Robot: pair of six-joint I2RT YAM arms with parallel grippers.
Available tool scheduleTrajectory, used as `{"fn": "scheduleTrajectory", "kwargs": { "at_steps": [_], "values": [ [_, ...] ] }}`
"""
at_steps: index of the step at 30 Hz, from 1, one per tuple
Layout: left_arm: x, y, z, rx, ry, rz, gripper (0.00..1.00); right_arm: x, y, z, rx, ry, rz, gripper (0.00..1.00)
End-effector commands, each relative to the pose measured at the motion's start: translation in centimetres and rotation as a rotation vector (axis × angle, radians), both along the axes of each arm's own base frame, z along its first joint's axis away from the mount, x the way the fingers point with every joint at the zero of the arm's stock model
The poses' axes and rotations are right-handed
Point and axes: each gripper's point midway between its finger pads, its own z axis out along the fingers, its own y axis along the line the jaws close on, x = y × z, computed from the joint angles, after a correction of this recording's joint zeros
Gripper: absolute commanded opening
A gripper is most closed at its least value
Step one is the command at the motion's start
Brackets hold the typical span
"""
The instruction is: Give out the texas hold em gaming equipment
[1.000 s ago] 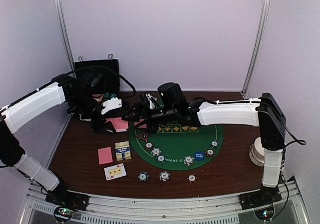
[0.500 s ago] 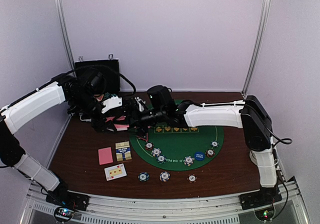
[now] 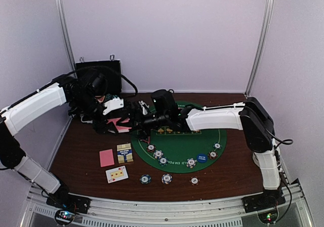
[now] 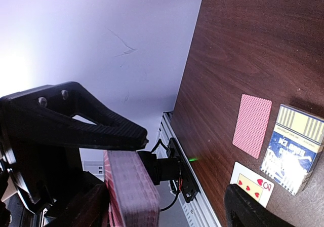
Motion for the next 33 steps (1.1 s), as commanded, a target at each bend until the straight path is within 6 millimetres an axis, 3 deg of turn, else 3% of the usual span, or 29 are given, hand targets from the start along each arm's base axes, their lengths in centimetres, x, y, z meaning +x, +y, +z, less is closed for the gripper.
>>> {"fn": "scheduleTrajectory", "kwargs": {
  "at_steps": [1,13,22,33],
  "values": [
    [0.6,-0.7,1.8,-0.055,-0.046,-0.004,0.00,1.0,-0.8,-0.8,0.001,0.014,-0.034,0.78],
    [0.6,-0.7,1.8,-0.054,-0.046,-0.004,0.00,1.1,-3.3,-0.3,-0.040,-0.011,-0.034,0.67],
    [0.5,-0.6,1.7,-0.048,-0.046,-0.004,0.00,0.4,-3.6,3.7,0.035,-0.038,-0.012,0.63],
    [0.6,-0.5,1.6,-0.038,-0.053,-0.006,0.00,-0.2,-3.8,4.4,0.053,-0.007,0.011,0.34]
  ]
}}
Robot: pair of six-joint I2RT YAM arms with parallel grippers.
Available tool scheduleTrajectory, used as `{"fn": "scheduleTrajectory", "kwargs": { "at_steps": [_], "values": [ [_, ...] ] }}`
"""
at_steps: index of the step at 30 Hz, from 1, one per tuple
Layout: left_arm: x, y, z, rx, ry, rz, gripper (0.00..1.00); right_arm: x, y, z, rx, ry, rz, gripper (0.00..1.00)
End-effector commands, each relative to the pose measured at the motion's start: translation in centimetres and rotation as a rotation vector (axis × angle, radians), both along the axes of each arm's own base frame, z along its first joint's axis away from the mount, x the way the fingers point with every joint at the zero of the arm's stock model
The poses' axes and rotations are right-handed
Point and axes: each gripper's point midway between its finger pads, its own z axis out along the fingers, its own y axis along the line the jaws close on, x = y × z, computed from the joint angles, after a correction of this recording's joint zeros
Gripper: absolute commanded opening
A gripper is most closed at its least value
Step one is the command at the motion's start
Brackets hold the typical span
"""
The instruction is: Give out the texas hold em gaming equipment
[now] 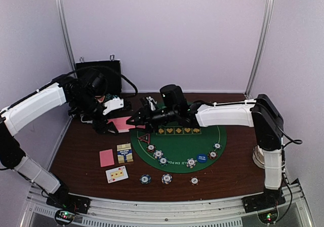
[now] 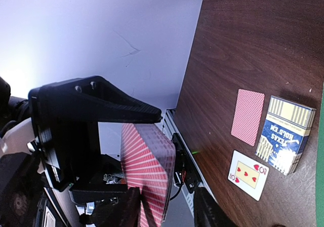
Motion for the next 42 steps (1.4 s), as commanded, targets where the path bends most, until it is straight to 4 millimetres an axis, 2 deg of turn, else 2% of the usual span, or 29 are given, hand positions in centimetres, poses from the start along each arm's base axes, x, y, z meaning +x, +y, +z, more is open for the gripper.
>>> {"fn": "scheduleTrajectory", "kwargs": {
  "at_steps": [1,8,17,26,32,36,42],
  "values": [
    [0.7,-0.5,1.6,-0.036,-0.054,-0.004,0.00,-0.6,-0.7,2.6,0.047,-0.011,0.013,0.31],
    [0.6,-0.4,1.5,-0.032,-0.054,-0.005,0.00,-0.9,-1.4,3.1,0.055,-0.004,0.013,0.14],
    [0.6,-0.3,1.5,-0.030,-0.054,-0.005,0.00,-1.1,-2.3,3.6,0.060,0.000,0.007,0.00],
    [0.5,0.0,1.4,-0.018,-0.060,-0.005,0.00,-0.8,-4.3,4.1,0.075,0.016,-0.023,0.00],
    [0.5,0.0,1.5,-0.016,-0.061,-0.006,0.00,-0.1,-7.6,3.5,0.065,0.042,-0.067,0.00],
    [0.5,0.1,1.4,-0.011,-0.061,-0.007,0.00,0.4,-10.6,2.7,0.051,0.062,-0.100,0.00],
    [0.4,0.2,1.5,-0.008,-0.062,-0.009,0.00,0.5,-16.3,-1.3,-0.084,0.103,-0.148,0.00]
  ]
}}
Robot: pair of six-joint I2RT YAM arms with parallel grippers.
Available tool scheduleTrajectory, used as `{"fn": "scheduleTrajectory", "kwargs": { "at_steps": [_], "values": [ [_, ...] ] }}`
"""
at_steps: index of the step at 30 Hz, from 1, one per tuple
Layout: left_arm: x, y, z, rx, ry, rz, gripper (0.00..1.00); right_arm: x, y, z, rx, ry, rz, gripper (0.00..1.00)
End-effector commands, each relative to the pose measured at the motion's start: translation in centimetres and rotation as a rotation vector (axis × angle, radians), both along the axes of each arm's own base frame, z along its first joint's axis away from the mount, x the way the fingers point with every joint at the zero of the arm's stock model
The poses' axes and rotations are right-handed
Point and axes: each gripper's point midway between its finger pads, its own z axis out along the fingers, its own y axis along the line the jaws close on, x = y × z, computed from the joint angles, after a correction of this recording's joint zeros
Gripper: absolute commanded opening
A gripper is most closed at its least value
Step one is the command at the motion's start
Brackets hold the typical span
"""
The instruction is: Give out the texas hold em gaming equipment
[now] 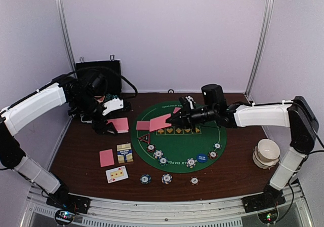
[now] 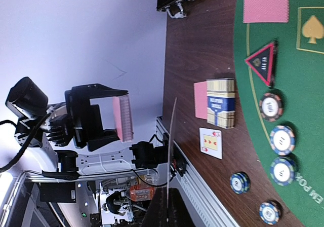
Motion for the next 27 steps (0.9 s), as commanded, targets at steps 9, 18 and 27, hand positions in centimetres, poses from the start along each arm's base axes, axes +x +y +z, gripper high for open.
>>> {"fn": "scheduleTrajectory", "kwargs": {
  "at_steps": [9,18,27],
  "values": [
    [0.3,-0.3,1.8,-0.035,-0.055,-0.017,0.00,-1.1,-11.3,-7.9,-0.315,0.065,-0.032,0.00],
    [0.4,-0.4,1.9,-0.036,-0.053,-0.018,0.00,-0.1,-15.3,-11.5,-0.523,0.060,-0.040,0.00],
    [0.3,-0.3,1.8,-0.035,-0.055,-0.019,0.00,1.6,-14.6,-13.1,-0.537,0.057,-0.020,0.00]
  ]
}}
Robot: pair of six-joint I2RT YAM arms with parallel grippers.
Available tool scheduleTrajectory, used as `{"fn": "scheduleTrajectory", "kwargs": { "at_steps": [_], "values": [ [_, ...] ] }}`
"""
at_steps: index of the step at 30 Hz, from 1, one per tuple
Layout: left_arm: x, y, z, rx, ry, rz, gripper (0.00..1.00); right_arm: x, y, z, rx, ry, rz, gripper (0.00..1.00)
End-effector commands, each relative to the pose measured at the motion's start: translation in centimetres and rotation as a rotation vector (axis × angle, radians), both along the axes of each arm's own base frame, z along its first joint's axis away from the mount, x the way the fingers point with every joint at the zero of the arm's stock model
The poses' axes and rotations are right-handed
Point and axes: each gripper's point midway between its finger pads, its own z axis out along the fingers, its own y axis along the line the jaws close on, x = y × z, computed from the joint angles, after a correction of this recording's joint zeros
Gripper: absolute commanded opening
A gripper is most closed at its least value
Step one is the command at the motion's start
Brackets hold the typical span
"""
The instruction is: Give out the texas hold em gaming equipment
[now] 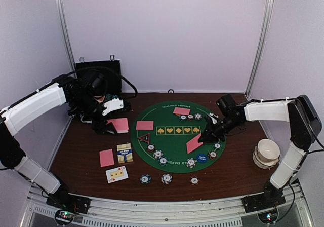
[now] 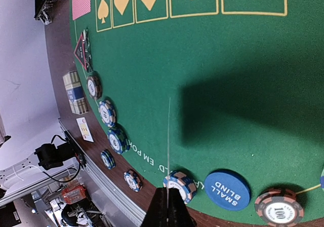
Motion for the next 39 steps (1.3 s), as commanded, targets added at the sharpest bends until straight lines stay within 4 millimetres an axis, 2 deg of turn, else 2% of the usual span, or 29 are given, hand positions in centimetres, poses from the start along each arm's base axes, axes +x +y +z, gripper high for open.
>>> {"fn": "scheduleTrajectory", "kwargs": {
  "at_steps": [1,10,16,23,28,32,36,39],
  "values": [
    [0.4,-0.3,1.8,-0.037,-0.055,-0.015,0.00,1.3,-0.1,-0.8,-0.031,-0.026,0.020,0.00],
    [0.4,-0.4,1.9,-0.036,-0.055,-0.018,0.00,1.9,-1.4,-2.5,-0.117,-0.022,0.042,0.01],
    [0.4,-0.4,1.9,-0.037,-0.053,-0.019,0.00,2.1,-2.2,-2.4,-0.182,-0.038,0.056,0.19],
    [0.3,-0.4,1.8,-0.036,-0.048,-0.021,0.00,2.5,-3.2,-2.0,-0.261,-0.057,0.064,0.30],
    [0.3,-0.4,1.8,-0.036,-0.052,-0.022,0.00,2.9,-3.5,-0.7,-0.284,-0.089,0.055,0.45],
    [0.3,-0.4,1.8,-0.037,-0.050,-0.021,0.00,3.6,-3.2,1.3,-0.275,-0.149,0.039,0.58],
    [0.3,-0.4,1.8,-0.035,-0.049,-0.021,0.00,3.9,-1.7,3.9,-0.243,-0.217,0.034,0.74],
    [0.3,-0.4,1.7,-0.034,-0.047,-0.020,0.00,4.0,0.1,6.1,-0.187,-0.260,0.033,0.81]
  ]
}}
